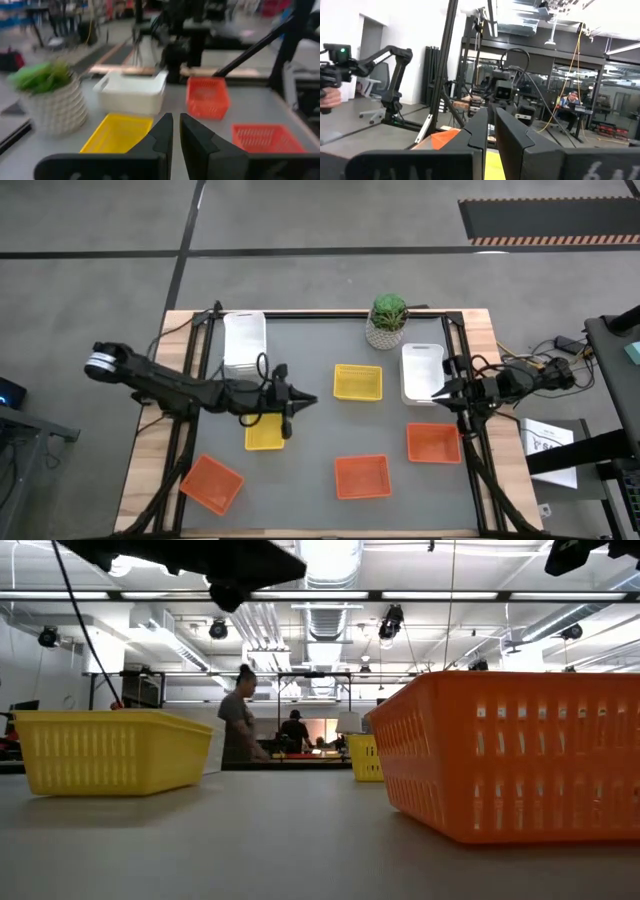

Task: Stack baskets by color
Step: Stack the middle orange bin on top of the right orange bin

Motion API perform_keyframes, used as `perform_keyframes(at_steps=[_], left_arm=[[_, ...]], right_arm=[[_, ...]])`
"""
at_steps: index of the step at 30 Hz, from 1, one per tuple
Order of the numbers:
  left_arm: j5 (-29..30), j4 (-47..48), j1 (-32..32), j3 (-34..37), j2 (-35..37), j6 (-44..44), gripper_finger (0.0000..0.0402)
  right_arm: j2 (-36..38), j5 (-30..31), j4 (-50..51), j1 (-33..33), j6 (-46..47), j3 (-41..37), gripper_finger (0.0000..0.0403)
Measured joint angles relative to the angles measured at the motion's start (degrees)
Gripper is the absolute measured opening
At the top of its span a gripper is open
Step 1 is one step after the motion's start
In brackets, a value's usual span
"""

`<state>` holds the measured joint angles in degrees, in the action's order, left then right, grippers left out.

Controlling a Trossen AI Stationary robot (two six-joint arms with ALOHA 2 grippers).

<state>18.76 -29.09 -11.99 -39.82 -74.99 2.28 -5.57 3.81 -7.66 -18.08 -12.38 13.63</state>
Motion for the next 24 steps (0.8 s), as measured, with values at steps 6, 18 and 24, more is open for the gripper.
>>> perform_keyframes(at_steps=[6,18,24], left_arm=[[0.0,-13.6,-1.1,-0.2,-7.6,-4.3,0.0017],[0.0,-13.9,-1.2,-0.7,-8.6,-4.7,0.0017],[0.0,-13.4,-1.2,-0.7,-8.5,-4.7,0.0017]], right_arm=[[-8.6,0.7,-6.2,0.0,0.8,0.0,0.0027],[-21.8,0.7,-12.4,0.0,13.4,0.0,0.0027],[-25.9,0.7,-11.0,0.0,18.8,1.6,0.0027]])
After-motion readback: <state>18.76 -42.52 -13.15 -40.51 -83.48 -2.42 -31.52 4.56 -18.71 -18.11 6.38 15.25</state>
